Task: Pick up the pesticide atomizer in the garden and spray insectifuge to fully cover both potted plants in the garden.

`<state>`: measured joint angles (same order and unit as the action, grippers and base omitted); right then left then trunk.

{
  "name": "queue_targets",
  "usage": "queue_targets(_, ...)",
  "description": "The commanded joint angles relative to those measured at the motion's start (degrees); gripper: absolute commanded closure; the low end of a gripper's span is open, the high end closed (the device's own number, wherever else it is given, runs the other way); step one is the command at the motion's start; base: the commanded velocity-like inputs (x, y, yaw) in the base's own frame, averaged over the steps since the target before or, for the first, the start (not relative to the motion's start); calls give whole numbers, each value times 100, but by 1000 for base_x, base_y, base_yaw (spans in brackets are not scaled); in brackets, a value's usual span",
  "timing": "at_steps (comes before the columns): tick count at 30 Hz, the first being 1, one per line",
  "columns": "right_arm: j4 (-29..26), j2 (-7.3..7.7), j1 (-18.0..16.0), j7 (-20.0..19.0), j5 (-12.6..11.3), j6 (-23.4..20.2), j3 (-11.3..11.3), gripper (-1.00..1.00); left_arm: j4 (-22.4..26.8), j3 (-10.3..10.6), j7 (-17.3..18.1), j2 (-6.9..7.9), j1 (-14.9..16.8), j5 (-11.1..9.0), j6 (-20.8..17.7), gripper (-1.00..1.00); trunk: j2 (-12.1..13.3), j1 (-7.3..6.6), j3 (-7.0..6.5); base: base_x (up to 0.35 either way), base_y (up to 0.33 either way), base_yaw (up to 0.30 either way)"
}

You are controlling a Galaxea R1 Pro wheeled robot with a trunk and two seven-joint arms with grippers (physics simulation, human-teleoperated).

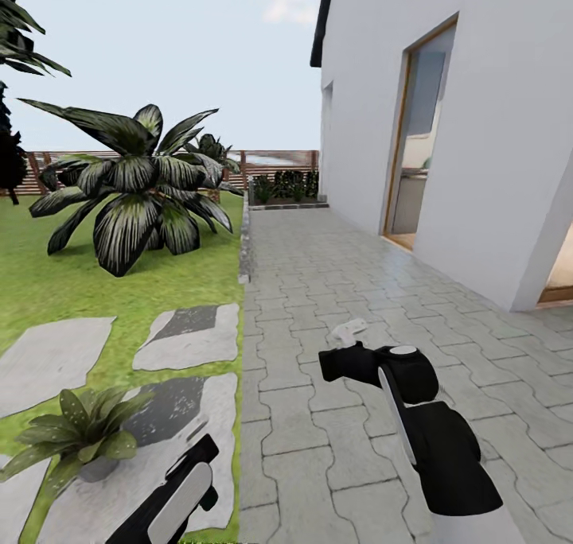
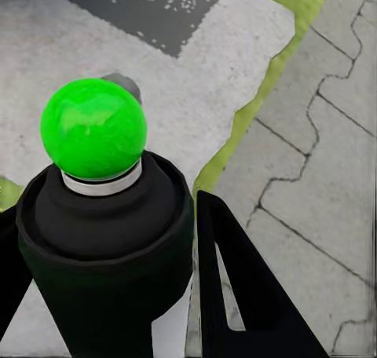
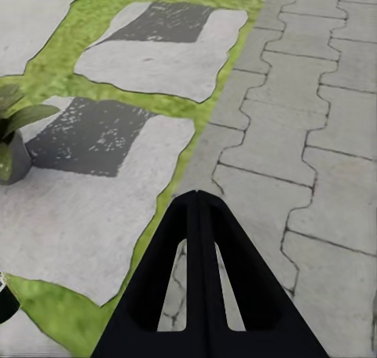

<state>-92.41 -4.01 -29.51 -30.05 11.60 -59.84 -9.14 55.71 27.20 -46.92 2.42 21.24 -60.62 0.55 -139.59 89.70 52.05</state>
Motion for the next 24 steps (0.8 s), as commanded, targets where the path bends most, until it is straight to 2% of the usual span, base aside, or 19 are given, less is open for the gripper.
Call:
queue_targets(1, -12, -4, 2, -53, 59, -16, 2, 100, 695, -108, -218, 159, -333, -7, -256, 100, -3, -1, 6, 0, -321, 294)
queue_targets(3, -13, -4, 7, -53, 47, -16, -1, 100, 896, -202, -249, 304, -431, -11, -311, 100, -3, -1, 6, 0, -184, 294)
queue_targets(5, -14, -9, 99, -53, 46, -16, -108, 100, 990, -251, -261, 377, -481, -7, -338, 100, -3, -1, 6, 0, -56, 295)
queue_targets(7, -14, -12, 158, -50, 51, -16, -196, 100, 1015, -259, -266, 391, -495, 4, -349, 100, -3, -1, 6, 0, -10, 296)
queue_targets(15, -11, -14, 174, -27, 83, -16, -234, 100, 1087, -264, -290, 413, -501, -10, -363, 100, -3, -1, 6, 35, -55, 296)
queue_targets(16, -7, -16, 174, -21, 86, -16, -241, 100, 1566, -279, -348, 542, -649, 17, -593, 100, -3, -1, 6, 171, -273, 297)
queue_targets(18, -6, -14, 174, -32, 83, -16, -239, 100, 1700, -315, -344, 707, -701, -17, -742, 100, -3, -1, 6, 182, -283, 297)
queue_targets(19, -6, -17, 174, -30, 81, -16, -240, 100, 1733, -433, -328, 794, -710, -31, -1023, 100, -3, -1, 6, 203, -284, 297)
queue_targets(21, -10, -15, 174, -33, 85, -16, -240, 100, 1754, -821, -226, 847, -715, -35, -1592, 100, -3, -1, 6, 212, -280, 297)
queue_targets(24, -10, -13, 174, -35, 81, -16, -241, 100, 1748, -1182, 22, 887, -712, -14, -2119, 100, -3, -1, 6, 227, -266, 297)
